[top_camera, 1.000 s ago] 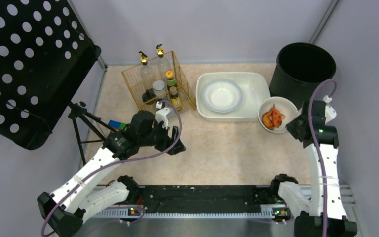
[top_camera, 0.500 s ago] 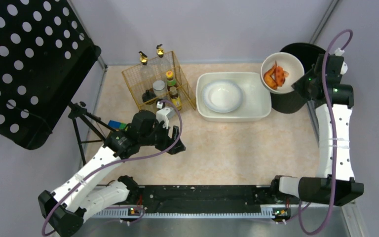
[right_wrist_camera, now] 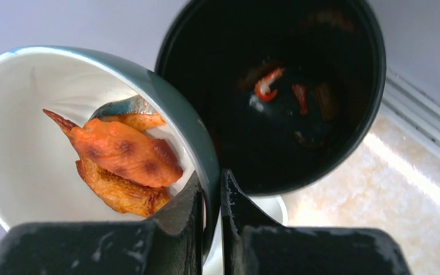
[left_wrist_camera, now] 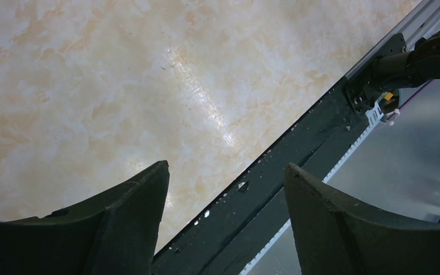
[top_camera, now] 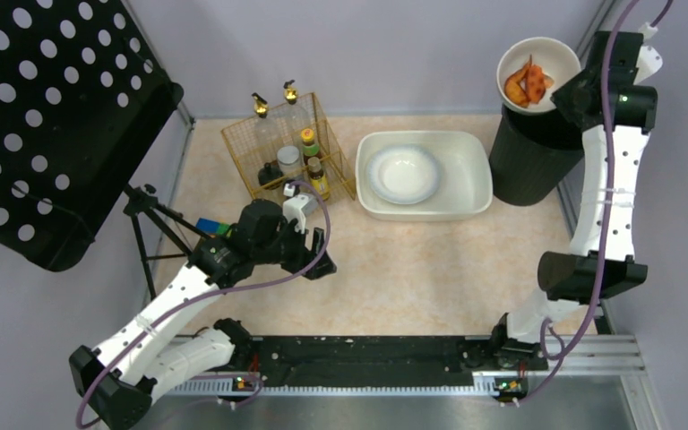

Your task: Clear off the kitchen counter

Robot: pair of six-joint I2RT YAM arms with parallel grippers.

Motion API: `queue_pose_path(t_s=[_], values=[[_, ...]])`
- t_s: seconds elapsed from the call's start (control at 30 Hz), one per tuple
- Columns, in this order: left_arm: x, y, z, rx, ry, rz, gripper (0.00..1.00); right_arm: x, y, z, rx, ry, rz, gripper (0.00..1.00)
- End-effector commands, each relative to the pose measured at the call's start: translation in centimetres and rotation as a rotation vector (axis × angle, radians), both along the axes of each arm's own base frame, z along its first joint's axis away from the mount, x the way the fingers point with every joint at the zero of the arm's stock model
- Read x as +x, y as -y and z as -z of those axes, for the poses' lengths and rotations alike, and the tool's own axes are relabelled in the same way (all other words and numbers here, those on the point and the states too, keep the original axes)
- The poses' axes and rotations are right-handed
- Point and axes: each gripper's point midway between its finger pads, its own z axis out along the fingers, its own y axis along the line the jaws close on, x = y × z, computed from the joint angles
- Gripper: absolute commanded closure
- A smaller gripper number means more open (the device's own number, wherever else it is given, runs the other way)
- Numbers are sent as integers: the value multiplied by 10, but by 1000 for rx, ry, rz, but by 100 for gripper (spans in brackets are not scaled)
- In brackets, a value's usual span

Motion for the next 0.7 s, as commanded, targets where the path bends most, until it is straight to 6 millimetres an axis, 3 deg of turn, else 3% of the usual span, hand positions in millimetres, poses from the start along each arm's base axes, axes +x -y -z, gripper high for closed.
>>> queue_pose_path(t_s=[0.0, 0.27, 0.47, 0.67], values=[[4, 0, 1, 5, 19, 2, 22, 8, 29, -97, -40, 305, 129, 100], [3, 1, 1, 0, 16, 8, 22, 10, 74, -88, -182, 244, 249, 100], [4, 0, -1, 0, 27, 0, 22, 11, 91, -91, -296, 210, 287, 100], [3, -1, -2, -3, 32, 1, 22, 10, 109, -77, -407, 128, 323, 100]])
